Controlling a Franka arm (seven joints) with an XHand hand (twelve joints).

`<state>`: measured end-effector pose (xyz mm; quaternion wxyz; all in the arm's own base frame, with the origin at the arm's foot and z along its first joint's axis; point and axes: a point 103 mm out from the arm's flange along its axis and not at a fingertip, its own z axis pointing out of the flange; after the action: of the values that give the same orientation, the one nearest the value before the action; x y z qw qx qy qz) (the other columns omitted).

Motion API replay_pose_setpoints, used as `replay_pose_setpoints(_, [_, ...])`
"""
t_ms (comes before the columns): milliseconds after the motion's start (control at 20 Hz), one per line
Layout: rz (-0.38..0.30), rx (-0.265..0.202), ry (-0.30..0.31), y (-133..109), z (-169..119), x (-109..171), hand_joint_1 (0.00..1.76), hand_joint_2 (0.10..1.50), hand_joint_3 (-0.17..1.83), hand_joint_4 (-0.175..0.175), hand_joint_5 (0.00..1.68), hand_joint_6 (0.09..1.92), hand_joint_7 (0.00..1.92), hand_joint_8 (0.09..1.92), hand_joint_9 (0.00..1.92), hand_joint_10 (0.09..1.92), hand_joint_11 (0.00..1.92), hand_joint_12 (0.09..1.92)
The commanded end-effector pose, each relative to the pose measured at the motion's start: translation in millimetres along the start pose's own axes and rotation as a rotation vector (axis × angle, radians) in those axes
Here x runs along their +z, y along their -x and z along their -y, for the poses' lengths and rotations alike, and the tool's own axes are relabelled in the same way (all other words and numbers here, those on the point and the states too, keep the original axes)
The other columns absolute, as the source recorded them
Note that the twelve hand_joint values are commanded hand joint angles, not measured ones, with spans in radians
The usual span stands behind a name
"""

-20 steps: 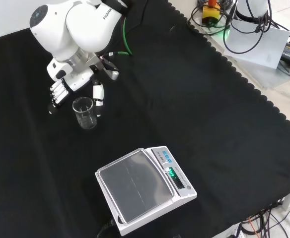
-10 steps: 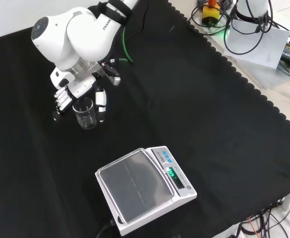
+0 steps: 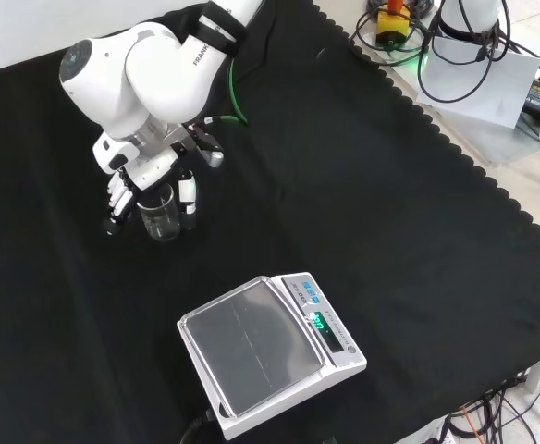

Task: Pick up the beaker.

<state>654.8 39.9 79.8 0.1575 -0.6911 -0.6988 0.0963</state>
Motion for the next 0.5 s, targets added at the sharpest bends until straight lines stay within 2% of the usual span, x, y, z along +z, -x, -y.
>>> replay_pose_setpoints(50, [0.015, 0.021, 0.058, 0.9, 8.3, 1.4, 1.15, 0.60, 0.86, 0.021, 0.33, 1.14, 0.42, 1.05, 0.71, 0.81, 0.70, 1.26])
replay_pose_setpoints(150, [0.012, 0.026, 0.075, 1.7, 9.1, 1.2, 1.18, 0.60, 0.91, 0.003, 0.36, 1.36, 0.47, 1.14, 0.77, 0.87, 0.81, 1.21])
replay_pose_setpoints(350, [0.002, 0.028, 0.099, 3.8, 10.7, 0.1, 1.21, 0.65, 0.92, -0.038, 0.47, 1.47, 0.53, 1.35, 0.81, 1.08, 0.99, 1.10])
replay_pose_setpoints(450, [0.005, 0.033, 0.111, 7.6, 13.5, -1.5, 1.13, 0.86, 0.69, -0.129, 0.65, 1.47, 0.55, 1.44, 0.82, 1.17, 1.06, 1.04])
replay_pose_setpoints(500, [0.006, 0.034, 0.115, 8.4, 14.1, -2.1, 1.11, 0.93, 0.61, -0.152, 0.69, 1.47, 0.57, 1.46, 0.83, 1.20, 1.08, 1.02])
